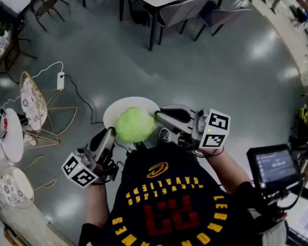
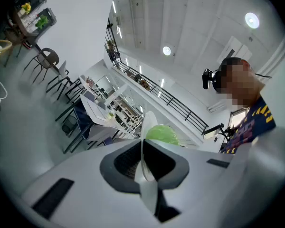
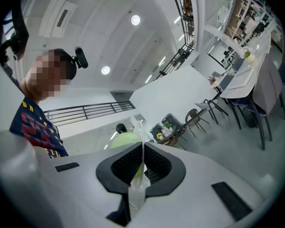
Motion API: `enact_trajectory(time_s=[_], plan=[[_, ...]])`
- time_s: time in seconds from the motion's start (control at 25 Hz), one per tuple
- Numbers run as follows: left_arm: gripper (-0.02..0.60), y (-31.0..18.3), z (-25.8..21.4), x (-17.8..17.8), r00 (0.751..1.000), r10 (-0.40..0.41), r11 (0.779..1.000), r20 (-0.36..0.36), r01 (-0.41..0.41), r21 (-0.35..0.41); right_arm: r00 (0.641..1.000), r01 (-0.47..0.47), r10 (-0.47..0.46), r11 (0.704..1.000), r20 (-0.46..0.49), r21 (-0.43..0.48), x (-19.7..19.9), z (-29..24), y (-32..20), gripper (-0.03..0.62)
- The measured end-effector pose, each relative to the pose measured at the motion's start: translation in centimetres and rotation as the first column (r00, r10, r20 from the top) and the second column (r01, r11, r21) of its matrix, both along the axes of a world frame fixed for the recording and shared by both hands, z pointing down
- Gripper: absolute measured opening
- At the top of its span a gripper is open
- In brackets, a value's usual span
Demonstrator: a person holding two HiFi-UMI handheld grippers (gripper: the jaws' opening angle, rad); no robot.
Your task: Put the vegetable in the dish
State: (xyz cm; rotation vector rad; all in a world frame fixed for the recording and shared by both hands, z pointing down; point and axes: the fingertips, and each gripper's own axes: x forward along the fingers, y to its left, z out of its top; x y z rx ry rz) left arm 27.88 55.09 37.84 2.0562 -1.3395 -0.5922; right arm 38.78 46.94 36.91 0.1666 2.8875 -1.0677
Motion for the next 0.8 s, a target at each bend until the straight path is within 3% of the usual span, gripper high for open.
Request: enact_trajectory(time_s=[0.32,0.6,0.8], plan=[[0.017,0.1,0.2,0.1,1.0,0.002,1.0,-0.001,-0.002,0.0,1.0,-0.004,0.004,1.0,-0.004,0.004,0.0,0.2,0.1,0.018],[0.017,-0.2,0.5,0.4,1.0,0.001,1.0,-0.002,-0.001,-0.009,1.0,-0.029,0.029,0.998,0.001,-0.05,0.3,0.8,-0.6,0.018],[0.017,-0.8,1.6,0.9,0.995,-0.04,0.997,-0.09,0.034,-0.068,0.999,-0.035,0.033,0.99,-0.013,-0.136,0.9,1.3,-1.4,0.018]])
